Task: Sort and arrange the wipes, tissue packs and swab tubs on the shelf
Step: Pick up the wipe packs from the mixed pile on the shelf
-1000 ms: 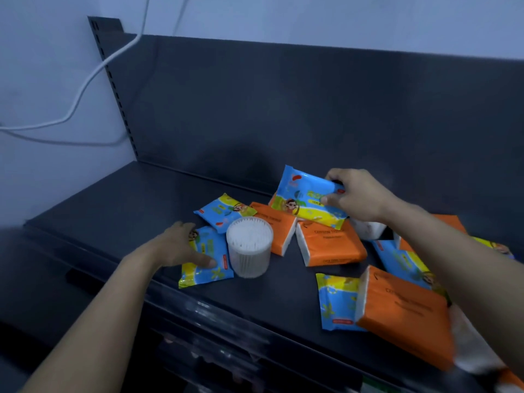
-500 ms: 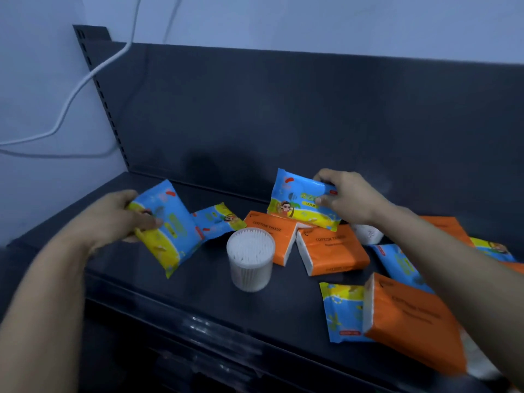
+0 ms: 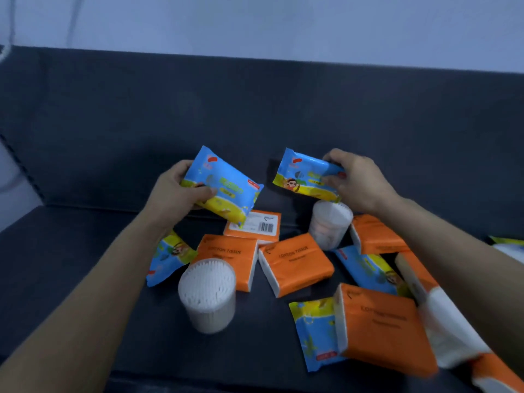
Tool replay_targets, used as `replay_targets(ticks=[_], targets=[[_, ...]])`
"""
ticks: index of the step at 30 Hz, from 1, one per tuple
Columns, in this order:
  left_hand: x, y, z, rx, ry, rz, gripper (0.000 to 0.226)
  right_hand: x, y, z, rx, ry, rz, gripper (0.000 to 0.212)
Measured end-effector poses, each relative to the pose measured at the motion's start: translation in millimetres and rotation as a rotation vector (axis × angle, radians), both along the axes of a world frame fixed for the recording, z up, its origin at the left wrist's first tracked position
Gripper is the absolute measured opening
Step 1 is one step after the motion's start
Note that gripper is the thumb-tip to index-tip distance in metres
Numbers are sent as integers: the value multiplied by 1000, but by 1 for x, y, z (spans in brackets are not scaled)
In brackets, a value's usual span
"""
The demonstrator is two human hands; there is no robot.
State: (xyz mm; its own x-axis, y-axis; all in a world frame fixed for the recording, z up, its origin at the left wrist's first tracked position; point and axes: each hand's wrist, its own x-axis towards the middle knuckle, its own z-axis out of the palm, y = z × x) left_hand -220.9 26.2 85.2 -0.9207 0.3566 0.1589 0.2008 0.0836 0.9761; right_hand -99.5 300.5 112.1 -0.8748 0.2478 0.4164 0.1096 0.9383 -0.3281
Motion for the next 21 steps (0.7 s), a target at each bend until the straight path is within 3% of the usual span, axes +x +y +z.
replay_targets(ticks=[7, 15, 21], targets=[[-28, 47, -11, -38, 81, -94, 27, -6, 26, -16, 155, -82, -100, 27], [-46, 69, -33, -229, 191, -189, 29, -10, 35, -14, 137, -225, -114, 31], [-49, 70, -37, -328, 165, -316, 22, -8, 35, -12, 158, -233, -116, 28]])
